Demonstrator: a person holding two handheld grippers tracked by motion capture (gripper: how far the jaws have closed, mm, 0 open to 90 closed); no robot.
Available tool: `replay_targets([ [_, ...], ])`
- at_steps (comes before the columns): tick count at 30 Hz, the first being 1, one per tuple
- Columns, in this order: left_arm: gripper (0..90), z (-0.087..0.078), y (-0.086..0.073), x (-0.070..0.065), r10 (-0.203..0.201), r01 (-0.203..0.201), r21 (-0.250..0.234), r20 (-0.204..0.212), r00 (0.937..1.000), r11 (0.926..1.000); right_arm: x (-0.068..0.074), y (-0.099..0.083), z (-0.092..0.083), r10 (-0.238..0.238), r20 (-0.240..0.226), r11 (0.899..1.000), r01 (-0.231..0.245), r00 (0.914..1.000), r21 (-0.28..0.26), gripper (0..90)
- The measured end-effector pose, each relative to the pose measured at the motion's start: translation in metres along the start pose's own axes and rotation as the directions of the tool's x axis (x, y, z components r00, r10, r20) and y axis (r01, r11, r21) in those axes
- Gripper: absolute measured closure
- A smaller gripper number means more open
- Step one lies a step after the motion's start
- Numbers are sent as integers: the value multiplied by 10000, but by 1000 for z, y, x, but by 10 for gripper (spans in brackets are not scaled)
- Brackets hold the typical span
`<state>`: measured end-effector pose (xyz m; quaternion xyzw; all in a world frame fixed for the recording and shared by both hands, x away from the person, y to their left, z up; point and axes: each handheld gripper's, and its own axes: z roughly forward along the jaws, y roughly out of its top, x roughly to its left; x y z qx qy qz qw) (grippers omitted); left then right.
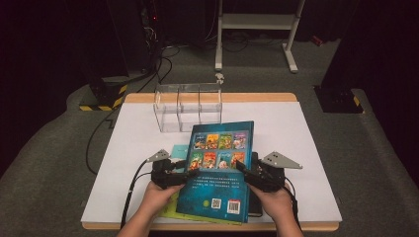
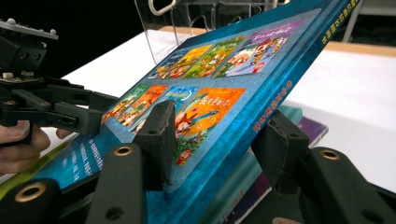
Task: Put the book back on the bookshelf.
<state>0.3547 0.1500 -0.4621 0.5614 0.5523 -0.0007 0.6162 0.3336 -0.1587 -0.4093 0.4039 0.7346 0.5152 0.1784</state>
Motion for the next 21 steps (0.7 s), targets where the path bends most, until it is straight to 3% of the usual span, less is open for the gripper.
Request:
replay_targets([
  [9, 345, -11, 9, -8, 664, -697, -820, -432, 9969, 9942, 5, 8, 2, -261, 82, 9996, 262, 9996, -130, 506],
  [14, 400, -20, 14, -14, 1264, -1367, -1456, -783, 9889, 9798, 9, 13, 5, -496, 129, 9985, 499, 9987, -245, 507],
  [15, 407, -20, 14, -14, 1264, -1367, -1456, -783, 9889, 9798, 10, 14, 5, -508, 116, 9983, 511, 9986, -296, 507],
  [17, 414, -24, 16, -17, 1484, -1623, -1644, -938, 9845, 9730, 12, 16, 5, -580, 137, 9976, 584, 9982, -379, 507],
  [21, 441, -29, 19, -20, 1574, -1746, -2034, -978, 9827, 9634, 15, 20, 5, -733, 204, 9962, 742, 9971, -463, 507],
])
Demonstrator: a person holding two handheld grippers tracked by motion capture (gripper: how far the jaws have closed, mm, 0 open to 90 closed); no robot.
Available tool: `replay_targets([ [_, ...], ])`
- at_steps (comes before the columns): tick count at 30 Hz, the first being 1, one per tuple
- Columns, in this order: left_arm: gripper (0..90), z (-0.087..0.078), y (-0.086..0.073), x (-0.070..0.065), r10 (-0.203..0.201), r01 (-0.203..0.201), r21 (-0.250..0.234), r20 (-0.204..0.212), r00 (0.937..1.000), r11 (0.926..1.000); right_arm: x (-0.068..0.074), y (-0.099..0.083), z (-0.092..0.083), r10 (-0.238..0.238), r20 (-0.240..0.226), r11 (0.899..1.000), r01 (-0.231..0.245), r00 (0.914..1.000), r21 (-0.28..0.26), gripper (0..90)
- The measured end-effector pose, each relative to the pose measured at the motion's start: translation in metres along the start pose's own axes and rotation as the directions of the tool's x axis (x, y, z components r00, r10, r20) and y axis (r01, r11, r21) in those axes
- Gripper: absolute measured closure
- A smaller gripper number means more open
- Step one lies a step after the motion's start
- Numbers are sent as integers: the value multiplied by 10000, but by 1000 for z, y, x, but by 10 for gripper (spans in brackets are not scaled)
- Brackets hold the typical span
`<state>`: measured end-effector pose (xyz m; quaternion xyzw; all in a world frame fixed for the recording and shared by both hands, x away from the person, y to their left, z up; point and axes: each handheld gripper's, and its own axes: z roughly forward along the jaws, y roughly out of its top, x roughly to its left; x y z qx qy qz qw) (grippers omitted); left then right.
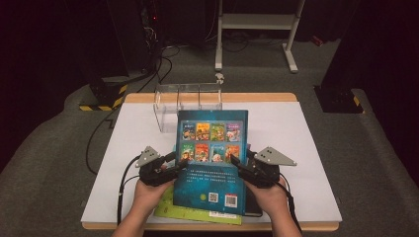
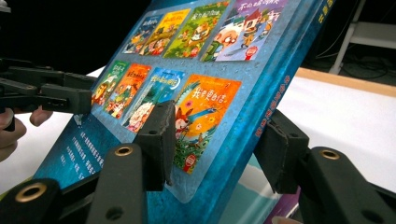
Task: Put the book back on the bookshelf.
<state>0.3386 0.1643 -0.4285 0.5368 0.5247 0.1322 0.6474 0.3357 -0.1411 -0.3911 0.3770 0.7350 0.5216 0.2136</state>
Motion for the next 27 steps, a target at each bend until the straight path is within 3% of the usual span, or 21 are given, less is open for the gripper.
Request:
replay_targets([
  [8, 508, -10, 12, -5, 397, -405, -719, -125, 9991, 9966, 6, 13, 0, -207, 97, 9995, 209, 9997, -226, 509],
  [13, 552, -18, 22, -6, 584, -607, -1300, -220, 9981, 9897, 14, 24, 1, -506, 193, 9973, 516, 9985, -515, 518],
  [27, 622, -27, 35, -10, 1129, -1211, -2052, -512, 9923, 9712, 22, 42, 3, -739, 346, 9914, 772, 9967, -1061, 542],
])
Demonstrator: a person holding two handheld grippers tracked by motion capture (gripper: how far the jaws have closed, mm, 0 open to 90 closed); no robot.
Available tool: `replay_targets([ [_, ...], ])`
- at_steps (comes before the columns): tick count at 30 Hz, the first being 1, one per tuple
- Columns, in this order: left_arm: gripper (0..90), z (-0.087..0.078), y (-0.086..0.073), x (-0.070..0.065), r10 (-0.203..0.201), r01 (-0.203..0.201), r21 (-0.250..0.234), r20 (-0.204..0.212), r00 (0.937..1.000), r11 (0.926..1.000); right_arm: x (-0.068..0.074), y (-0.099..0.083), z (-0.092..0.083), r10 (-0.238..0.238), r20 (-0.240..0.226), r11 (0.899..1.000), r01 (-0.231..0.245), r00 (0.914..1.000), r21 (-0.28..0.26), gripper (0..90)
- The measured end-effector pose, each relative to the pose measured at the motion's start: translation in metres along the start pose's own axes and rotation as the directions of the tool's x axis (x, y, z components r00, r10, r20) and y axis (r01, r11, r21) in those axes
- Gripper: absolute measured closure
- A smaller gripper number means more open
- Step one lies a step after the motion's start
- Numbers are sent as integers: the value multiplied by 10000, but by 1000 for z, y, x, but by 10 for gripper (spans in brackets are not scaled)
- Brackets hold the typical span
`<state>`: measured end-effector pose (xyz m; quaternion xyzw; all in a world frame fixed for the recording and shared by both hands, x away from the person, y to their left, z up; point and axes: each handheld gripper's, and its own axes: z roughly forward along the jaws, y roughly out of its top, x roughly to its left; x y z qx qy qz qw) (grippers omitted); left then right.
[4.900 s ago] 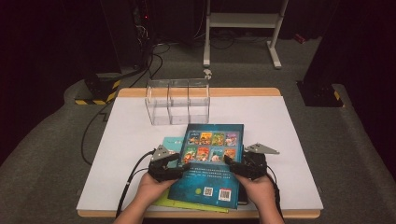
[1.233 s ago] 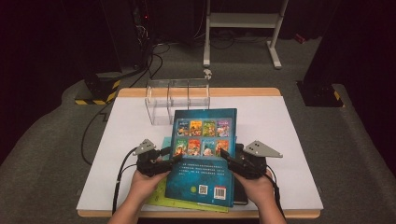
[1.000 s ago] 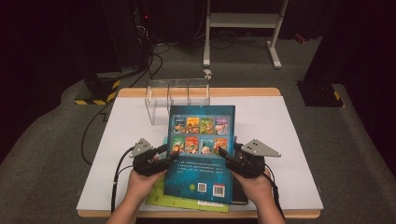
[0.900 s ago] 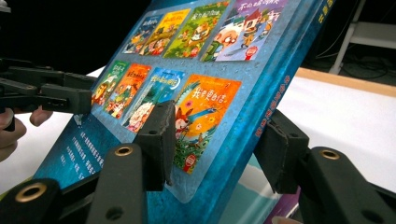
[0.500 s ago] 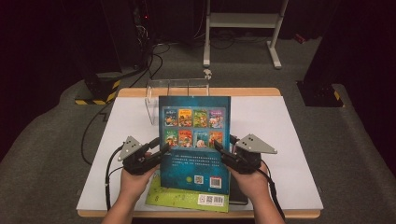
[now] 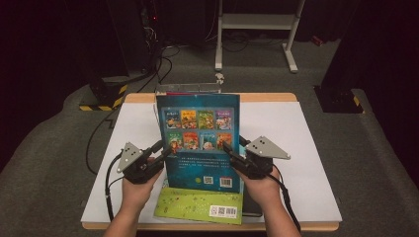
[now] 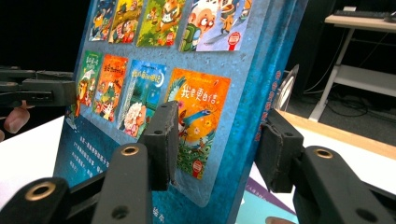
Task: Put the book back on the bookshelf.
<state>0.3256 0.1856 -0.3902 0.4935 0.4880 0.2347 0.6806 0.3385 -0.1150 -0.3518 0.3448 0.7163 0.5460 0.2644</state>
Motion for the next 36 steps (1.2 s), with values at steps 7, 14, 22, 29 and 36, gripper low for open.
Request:
replay_targets([
  [7, 638, 1, 3, 2, 69, -69, -81, -86, 9999, 9999, 2, 4, 1, -34, 41, 9999, 35, 10000, -162, 555],
  [14, 653, 2, 6, 4, 84, -87, -298, -115, 9999, 9995, 2, 9, 6, -159, 134, 9996, 162, 9998, -247, 554],
  [22, 652, 11, 10, 13, 38, -47, -432, -212, 9998, 9991, 1, 14, 19, -295, 235, 9986, 305, 9993, -439, 557],
  [29, 651, 20, 9, 20, 14, -23, -404, -239, 9997, 9992, -2, 18, 28, -297, 265, 9978, 312, 9992, -587, 562],
  [36, 651, 30, 10, 28, 12, -21, -337, -263, 9997, 9994, -5, 22, 37, -458, 303, 9968, 476, 9985, -645, 563],
])
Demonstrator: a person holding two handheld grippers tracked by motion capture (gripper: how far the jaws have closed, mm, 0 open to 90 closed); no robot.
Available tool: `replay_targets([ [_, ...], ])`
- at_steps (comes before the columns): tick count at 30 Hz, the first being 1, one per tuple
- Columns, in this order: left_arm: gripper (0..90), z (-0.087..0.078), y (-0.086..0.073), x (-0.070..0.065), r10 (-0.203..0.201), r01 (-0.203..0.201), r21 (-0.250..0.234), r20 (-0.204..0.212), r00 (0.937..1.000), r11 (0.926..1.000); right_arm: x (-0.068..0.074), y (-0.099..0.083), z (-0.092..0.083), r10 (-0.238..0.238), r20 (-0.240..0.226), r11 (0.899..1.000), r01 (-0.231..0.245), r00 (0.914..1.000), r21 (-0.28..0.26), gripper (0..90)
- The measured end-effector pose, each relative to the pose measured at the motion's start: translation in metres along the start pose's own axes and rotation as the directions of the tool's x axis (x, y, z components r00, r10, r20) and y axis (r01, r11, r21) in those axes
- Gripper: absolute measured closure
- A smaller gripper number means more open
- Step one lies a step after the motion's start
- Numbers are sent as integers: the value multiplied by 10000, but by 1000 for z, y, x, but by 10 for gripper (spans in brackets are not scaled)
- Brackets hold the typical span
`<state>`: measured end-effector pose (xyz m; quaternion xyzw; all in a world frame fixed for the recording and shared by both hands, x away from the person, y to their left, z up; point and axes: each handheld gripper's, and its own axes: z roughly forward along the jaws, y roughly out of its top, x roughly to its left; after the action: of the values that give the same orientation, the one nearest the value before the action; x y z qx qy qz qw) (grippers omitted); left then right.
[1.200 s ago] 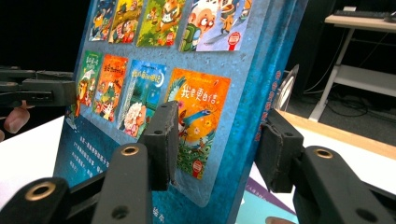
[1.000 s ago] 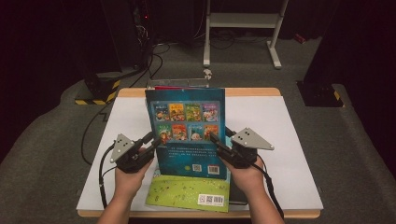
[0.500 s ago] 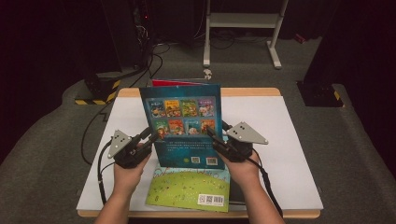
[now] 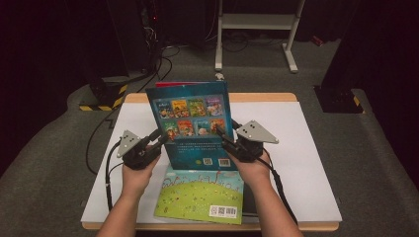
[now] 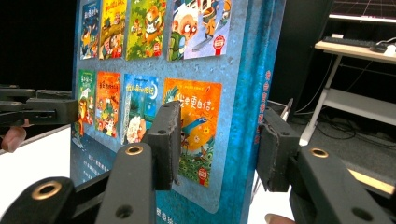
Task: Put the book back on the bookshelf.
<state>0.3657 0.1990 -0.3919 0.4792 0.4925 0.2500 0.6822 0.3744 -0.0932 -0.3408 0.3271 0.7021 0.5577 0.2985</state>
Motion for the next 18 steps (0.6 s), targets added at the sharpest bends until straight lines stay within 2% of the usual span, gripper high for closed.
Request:
replay_targets([
  [1, 651, 2, 0, 1, -51, 51, -68, 6, 10000, 10000, 0, 0, 1, -45, 5, 10000, 45, 10000, -27, 563],
  [2, 651, 3, 0, 2, 130, -130, -56, 21, 9999, 9999, -1, 0, 3, -45, 12, 10000, 45, 10000, -38, 563],
  [4, 652, 5, 0, 3, 196, -196, -138, 34, 9998, 9997, -3, 1, 6, 5, 10, 10000, -5, 10000, -2, 563],
  [8, 651, 12, 2, 7, 80, -78, -170, 109, 9999, 9998, -6, 1, 11, -15, 22, 10000, 15, 10000, -98, 564],
  [11, 651, 16, 2, 8, 146, -144, -203, 107, 9998, 9997, -8, 0, 13, -41, 41, 9999, 41, 10000, -141, 564],
  [18, 650, 27, -3, 17, 350, -350, -172, -34, 9994, 9992, -9, -1, 21, -256, 61, 9992, 258, 9997, -310, 574],
])
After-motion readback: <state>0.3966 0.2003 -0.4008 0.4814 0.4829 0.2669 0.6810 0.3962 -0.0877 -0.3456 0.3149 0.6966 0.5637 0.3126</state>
